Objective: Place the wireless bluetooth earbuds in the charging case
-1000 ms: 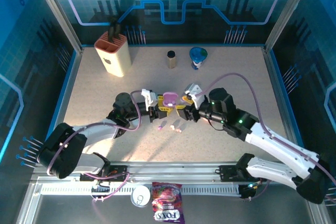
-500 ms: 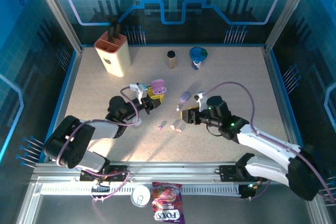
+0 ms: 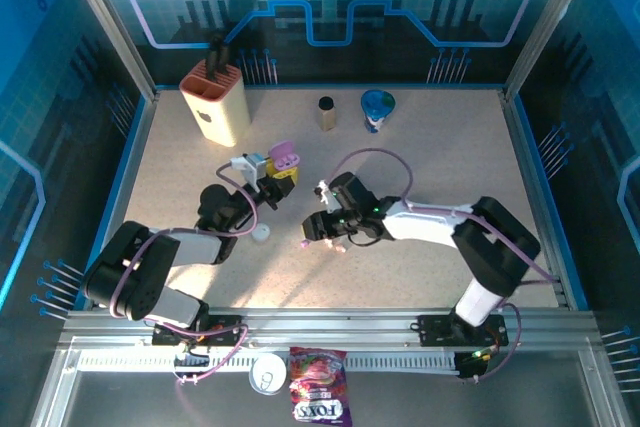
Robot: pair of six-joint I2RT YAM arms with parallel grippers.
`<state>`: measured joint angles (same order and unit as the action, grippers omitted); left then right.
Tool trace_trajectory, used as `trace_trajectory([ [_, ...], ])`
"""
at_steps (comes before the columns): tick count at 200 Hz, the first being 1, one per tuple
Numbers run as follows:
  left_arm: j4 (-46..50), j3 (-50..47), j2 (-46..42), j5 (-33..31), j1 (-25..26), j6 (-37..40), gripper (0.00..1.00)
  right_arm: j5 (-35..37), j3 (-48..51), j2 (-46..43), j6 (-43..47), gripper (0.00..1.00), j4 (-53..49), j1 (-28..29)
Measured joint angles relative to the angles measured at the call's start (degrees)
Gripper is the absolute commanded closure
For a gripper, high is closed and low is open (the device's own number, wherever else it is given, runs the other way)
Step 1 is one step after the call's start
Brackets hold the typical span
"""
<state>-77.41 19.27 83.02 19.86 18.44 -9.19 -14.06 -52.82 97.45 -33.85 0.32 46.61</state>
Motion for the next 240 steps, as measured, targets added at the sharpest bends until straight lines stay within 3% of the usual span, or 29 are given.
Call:
trace_trajectory([
  [49,0.6,-0.8,-3.7,-0.4,-1.0,0.0,0.76,-0.8,-8.6,8.3,2.5,0.63,-6.8,0.9],
  [120,2.1,-1.2,-5.0,-0.4,-1.1,0.1,0.76,-1.4,-9.9,12.1,2.3,0.79,-9.3,1.0],
  [153,2.0,-1.7,-5.0,-0.4,-1.1,0.1,0.76,-1.4,-9.9,12.2,2.0,0.9,-9.3,1.0],
  [240,2.1,-2.4,-5.0,-0.3,-1.1,0.1,0.76,-0.3,-5.8,7.1,0.4,0.93,-7.7,-2.2],
])
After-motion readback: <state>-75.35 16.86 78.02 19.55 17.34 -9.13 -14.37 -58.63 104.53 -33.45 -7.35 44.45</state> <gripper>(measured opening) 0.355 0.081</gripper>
